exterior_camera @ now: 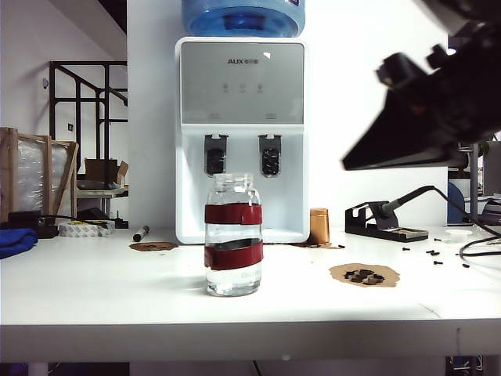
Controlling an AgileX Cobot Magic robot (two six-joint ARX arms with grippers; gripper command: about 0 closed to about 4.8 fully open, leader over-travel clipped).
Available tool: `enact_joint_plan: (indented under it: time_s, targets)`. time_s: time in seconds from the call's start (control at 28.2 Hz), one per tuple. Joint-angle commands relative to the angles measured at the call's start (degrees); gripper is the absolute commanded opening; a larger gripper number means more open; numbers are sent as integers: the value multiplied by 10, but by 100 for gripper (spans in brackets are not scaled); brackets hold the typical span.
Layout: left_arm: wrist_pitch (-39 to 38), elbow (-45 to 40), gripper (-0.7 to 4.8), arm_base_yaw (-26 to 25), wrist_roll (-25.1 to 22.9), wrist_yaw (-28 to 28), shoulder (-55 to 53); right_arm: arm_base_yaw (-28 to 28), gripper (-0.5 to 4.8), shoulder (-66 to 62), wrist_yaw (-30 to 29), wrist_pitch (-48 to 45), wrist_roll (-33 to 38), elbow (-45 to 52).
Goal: Pick up the water bottle with two loops of red belts, then reach the front water dispenser and gently press the gray-black baffle horizontally to get a little water.
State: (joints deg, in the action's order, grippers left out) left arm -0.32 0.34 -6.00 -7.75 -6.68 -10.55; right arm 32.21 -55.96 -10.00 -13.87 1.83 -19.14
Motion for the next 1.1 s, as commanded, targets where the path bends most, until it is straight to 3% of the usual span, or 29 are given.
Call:
enact_joint_plan:
  time_s: [0.04, 0.14, 0.32, 0.78, 1.1]
  targets:
    - [-64, -1, -4, 8, 11, 40, 42, 1, -5, 49, 26, 92, 3, -2]
    - [-93, -1, -4, 16, 11, 71, 75, 1, -5, 98, 31, 156, 3, -2]
    - [-89, -1, -4, 30, 12, 94, 106, 1, -5, 167, 89, 243, 3, -1]
    - [-90, -1, -4, 30, 11, 91, 105, 1, -5, 301, 100, 252, 59, 76]
    - [-90, -1, -4, 30, 11, 91, 105, -1, -5, 407, 236, 243, 59, 140]
